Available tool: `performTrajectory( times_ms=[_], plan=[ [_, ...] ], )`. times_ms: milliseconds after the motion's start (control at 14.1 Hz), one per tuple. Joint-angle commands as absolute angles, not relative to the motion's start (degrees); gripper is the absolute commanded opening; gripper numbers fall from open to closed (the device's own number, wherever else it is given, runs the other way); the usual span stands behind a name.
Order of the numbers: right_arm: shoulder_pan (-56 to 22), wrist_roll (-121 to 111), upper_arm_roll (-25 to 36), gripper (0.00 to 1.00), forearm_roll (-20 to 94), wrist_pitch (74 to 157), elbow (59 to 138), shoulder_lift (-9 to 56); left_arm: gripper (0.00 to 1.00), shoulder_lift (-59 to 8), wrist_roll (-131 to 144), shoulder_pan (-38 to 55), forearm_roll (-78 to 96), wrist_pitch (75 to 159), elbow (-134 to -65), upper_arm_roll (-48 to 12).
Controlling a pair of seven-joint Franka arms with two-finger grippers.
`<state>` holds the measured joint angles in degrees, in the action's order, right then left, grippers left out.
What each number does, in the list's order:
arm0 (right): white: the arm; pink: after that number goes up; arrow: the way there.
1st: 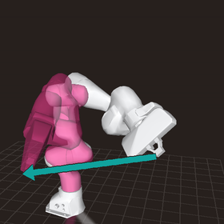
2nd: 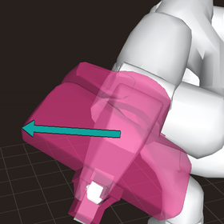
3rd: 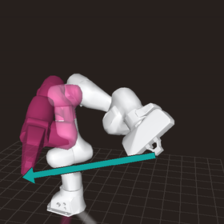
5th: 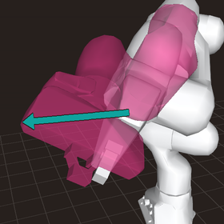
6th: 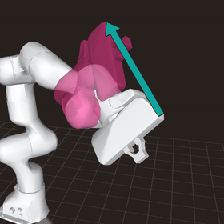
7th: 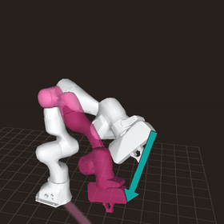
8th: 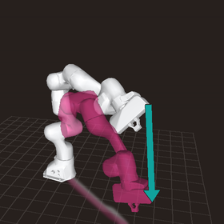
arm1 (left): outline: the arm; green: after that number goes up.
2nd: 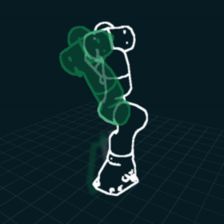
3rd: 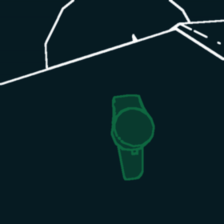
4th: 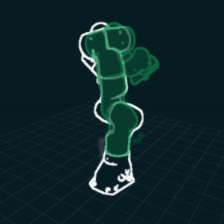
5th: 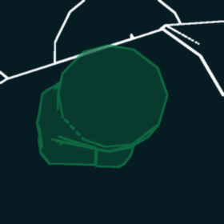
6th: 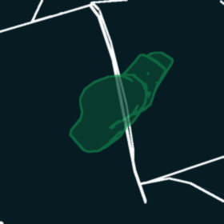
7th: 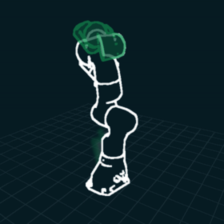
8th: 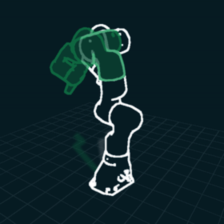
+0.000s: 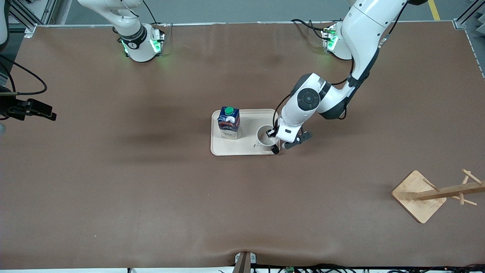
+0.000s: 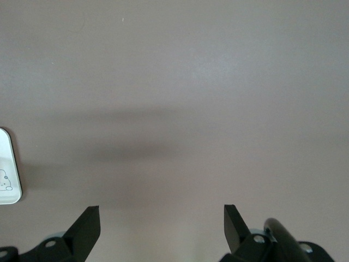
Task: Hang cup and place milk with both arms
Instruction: 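Lower the left gripper onto the white mug rim and grasp it, then carry the mug toward the stand while the right gripper grasps the milk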
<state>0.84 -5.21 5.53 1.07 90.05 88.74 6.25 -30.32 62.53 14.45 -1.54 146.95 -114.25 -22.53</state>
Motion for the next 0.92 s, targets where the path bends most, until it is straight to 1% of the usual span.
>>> performTrajectory(
  times_ms=[0,142,283,567,708,850],
  plan=[
    [0.62,-4.92,5.71,1.00,2.02,88.86,88.50,6.50,0.00,-29.80,63.90,14.85,-4.30,147.13,-112.85,-22.41],
    [-1.04,-4.83,5.63,1.00,3.59,87.72,89.20,7.12,0.00,-28.49,63.72,14.33,-5.97,147.13,-112.76,-22.50],
    [-3.86,-3.44,5.62,1.00,5.97,85.96,89.30,7.12,0.00,-25.77,63.46,13.98,-6.77,146.69,-112.76,-22.41],
    [-10.09,8.83,5.62,1.00,7.65,85.52,90.09,7.12,0.00,-20.58,63.19,11.79,-8.95,145.55,-112.41,-22.32],
    [-12.90,14.83,5.62,1.00,7.73,85.17,90.61,7.12,0.00,-19.60,62.32,8.45,-9.93,144.94,-110.93,-22.67],
    [-15.81,16.78,5.62,1.00,7.73,85.08,91.14,7.12,0.00,-19.42,59.69,7.74,-9.93,140.65,-107.86,-22.33]
  ],
)
